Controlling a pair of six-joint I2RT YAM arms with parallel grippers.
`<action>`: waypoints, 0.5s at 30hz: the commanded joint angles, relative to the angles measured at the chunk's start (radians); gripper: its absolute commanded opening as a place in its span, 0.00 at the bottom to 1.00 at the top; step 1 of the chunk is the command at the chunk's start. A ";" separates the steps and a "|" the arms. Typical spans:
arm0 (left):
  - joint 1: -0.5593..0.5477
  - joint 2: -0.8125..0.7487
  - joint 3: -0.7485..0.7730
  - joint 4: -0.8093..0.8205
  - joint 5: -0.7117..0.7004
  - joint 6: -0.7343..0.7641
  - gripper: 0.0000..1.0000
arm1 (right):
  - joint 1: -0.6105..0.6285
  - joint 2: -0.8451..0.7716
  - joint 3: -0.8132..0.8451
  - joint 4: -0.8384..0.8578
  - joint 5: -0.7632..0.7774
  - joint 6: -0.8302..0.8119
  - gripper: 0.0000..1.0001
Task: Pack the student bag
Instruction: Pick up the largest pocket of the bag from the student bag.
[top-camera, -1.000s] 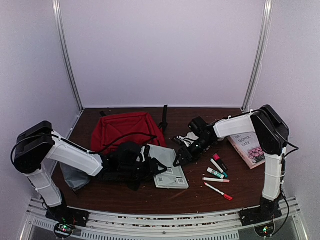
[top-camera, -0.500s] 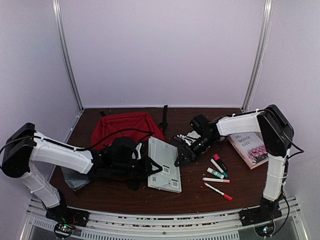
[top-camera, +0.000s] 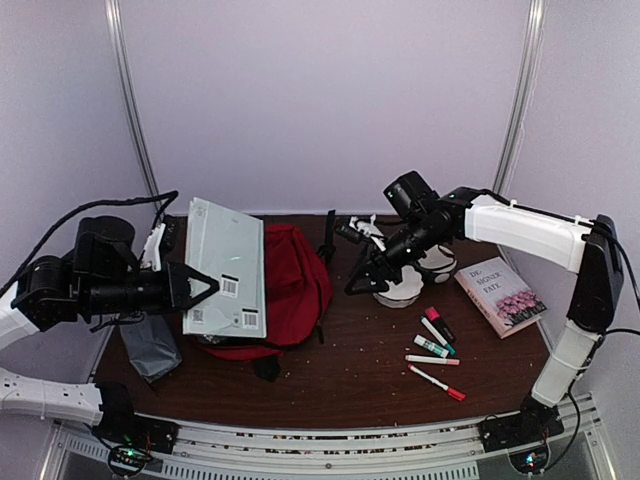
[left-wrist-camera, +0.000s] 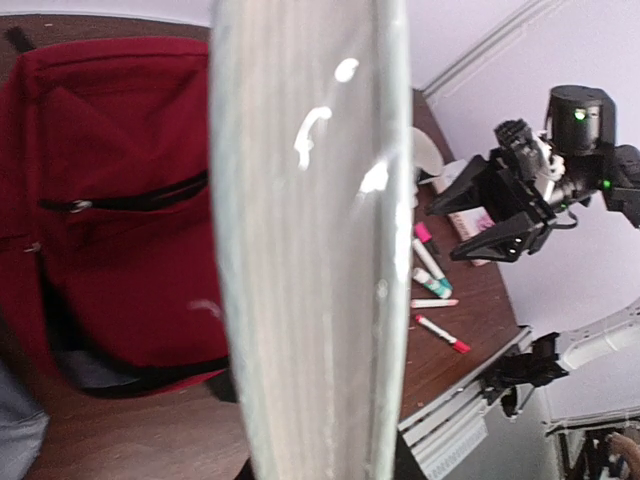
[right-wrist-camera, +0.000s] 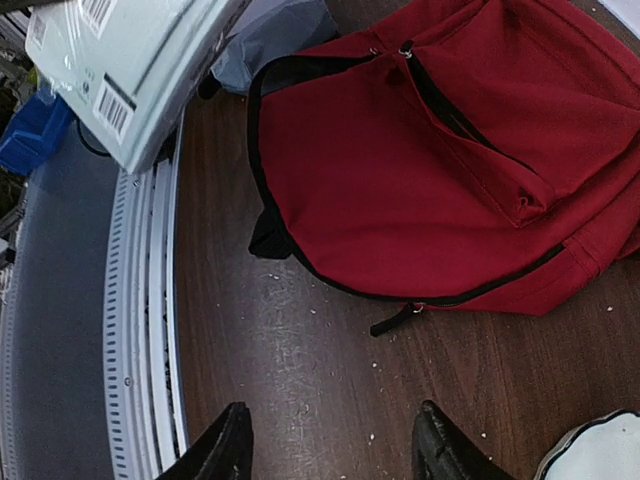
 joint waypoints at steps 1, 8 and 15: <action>0.015 -0.087 0.049 -0.238 -0.169 0.027 0.00 | 0.110 0.053 0.038 0.049 0.199 -0.065 0.54; 0.022 -0.217 -0.024 -0.321 -0.243 -0.063 0.00 | 0.283 0.150 0.101 0.123 0.397 -0.045 0.54; 0.023 -0.287 -0.044 -0.357 -0.251 -0.095 0.00 | 0.481 0.248 0.092 0.277 0.779 -0.049 0.62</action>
